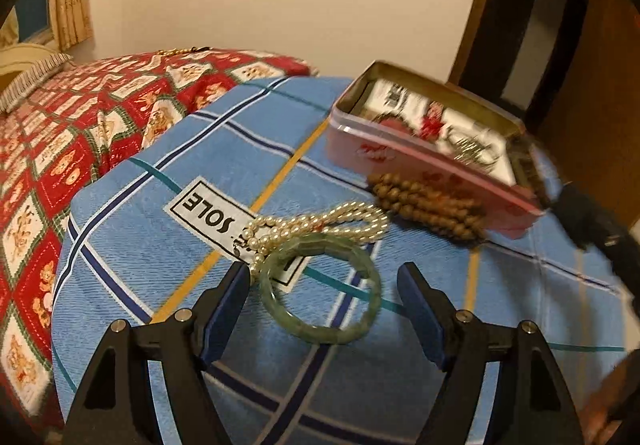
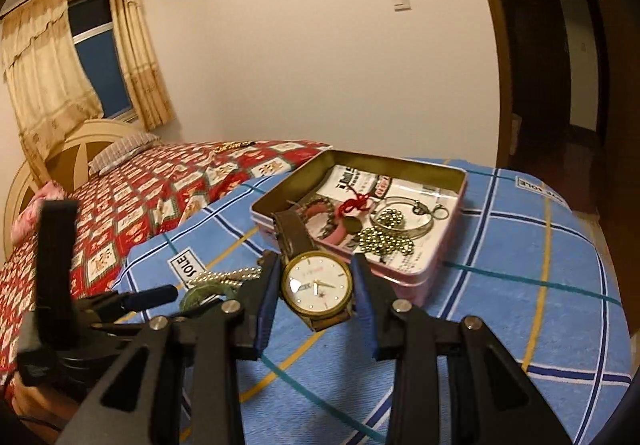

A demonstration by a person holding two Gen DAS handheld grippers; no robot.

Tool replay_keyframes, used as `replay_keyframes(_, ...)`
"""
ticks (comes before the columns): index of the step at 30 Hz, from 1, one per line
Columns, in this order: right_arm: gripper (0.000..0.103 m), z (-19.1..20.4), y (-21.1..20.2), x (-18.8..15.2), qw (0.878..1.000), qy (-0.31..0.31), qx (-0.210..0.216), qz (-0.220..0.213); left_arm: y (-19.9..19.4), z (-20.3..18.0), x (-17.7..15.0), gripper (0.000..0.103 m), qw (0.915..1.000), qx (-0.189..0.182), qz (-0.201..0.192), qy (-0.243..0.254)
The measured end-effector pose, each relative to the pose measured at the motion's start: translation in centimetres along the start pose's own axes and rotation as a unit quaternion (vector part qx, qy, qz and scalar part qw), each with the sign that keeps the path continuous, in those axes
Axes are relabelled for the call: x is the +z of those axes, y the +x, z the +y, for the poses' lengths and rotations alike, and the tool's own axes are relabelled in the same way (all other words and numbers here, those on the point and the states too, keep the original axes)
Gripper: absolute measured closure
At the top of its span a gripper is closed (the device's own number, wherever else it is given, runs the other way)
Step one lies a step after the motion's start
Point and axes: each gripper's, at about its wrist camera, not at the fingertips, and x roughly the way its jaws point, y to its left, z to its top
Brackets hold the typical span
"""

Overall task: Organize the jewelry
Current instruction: 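Grasp the gold wristwatch with the right tool while the left tool grasps the jade bangle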

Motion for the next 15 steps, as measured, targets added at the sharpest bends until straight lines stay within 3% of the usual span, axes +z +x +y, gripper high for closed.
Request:
replay_keyframes(4,0.064,-0.3,0.4,0.1,1.0,0.005,-0.002,0.003,0.3,-0.1,-0.2,0.031,0.9999,0.014,0.0,0.003)
replay_keyframes(6,0.064,-0.4,0.3,0.1,1.0,0.005,-0.002,0.002,0.2,0.0,-0.1,0.046,0.9999,0.016,-0.005,0.002)
replay_keyframes(8,0.064,-0.3,0.2,0.2,1.0,0.002,-0.004,-0.001,0.6,0.2,0.0,0.071,1.0,0.005,0.005,0.003)
replay_keyframes(11,0.064,-0.3,0.2,0.1,1.0,0.0,-0.006,-0.003,0.5,0.5,0.0,0.084,0.9999,-0.004,0.007,-0.008)
replay_keyframes(15,0.064,-0.3,0.2,0.1,1.0,-0.005,-0.015,-0.006,-0.5,1.1,-0.1,0.084,0.9993,-0.027,-0.005,-0.026)
